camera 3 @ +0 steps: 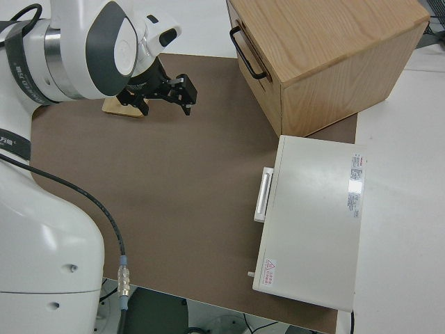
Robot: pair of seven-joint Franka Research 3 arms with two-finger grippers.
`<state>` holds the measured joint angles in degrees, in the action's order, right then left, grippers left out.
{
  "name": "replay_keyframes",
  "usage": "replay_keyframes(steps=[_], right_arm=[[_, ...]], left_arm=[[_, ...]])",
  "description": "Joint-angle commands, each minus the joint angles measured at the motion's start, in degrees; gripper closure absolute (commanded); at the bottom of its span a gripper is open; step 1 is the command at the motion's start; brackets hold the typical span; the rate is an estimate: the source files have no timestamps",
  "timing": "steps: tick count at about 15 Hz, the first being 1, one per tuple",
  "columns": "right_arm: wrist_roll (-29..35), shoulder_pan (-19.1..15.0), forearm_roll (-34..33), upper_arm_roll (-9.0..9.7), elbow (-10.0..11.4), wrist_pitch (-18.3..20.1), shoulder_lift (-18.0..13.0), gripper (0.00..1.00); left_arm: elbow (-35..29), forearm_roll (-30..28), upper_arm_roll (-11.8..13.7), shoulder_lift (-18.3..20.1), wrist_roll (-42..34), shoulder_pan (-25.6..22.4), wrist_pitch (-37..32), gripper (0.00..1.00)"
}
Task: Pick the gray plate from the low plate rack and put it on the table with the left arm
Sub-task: 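Move the left gripper down toward the gray plate in the low rack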
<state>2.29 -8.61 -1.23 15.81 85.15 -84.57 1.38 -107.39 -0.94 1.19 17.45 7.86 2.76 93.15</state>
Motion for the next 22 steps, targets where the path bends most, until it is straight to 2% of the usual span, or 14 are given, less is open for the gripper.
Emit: replay_keyframes(steps=[1, 7, 10, 12, 18, 22], right_arm=[[0.70, -1.06, -0.09, 0.98, -0.51, 0.81, -0.15, 0.017], [0.70, -1.06, -0.09, 0.98, -0.51, 0.81, -0.15, 0.017], [0.70, -1.06, -0.09, 0.89, -0.51, 0.81, -0.15, 0.017], [0.70, -1.15, -0.09, 0.98, -0.51, 0.81, -0.15, 0.017], [0.70, -1.06, -0.09, 0.98, -0.51, 0.73, -0.15, 0.017], [0.70, -1.15, -0.09, 0.98, -0.51, 0.81, -0.15, 0.017]], left_arm=[[-0.71, 1.30, 0.82, -1.53, 13.29, 0.67, 1.49, 0.00], [-1.15, 3.22, -0.14, -2.50, 13.15, 0.32, 1.16, 0.00], [-2.29, 8.84, -0.23, -3.38, 5.18, 0.14, 0.36, 0.01], [-3.35, 9.29, -0.05, -3.38, 2.26, -0.47, 0.36, 0.01], [-9.05, 17.54, -0.05, -5.41, 1.90, -0.73, 0.36, 0.01], [-10.47, 19.82, 0.13, -6.81, -0.90, -2.14, 0.36, 0.01]])
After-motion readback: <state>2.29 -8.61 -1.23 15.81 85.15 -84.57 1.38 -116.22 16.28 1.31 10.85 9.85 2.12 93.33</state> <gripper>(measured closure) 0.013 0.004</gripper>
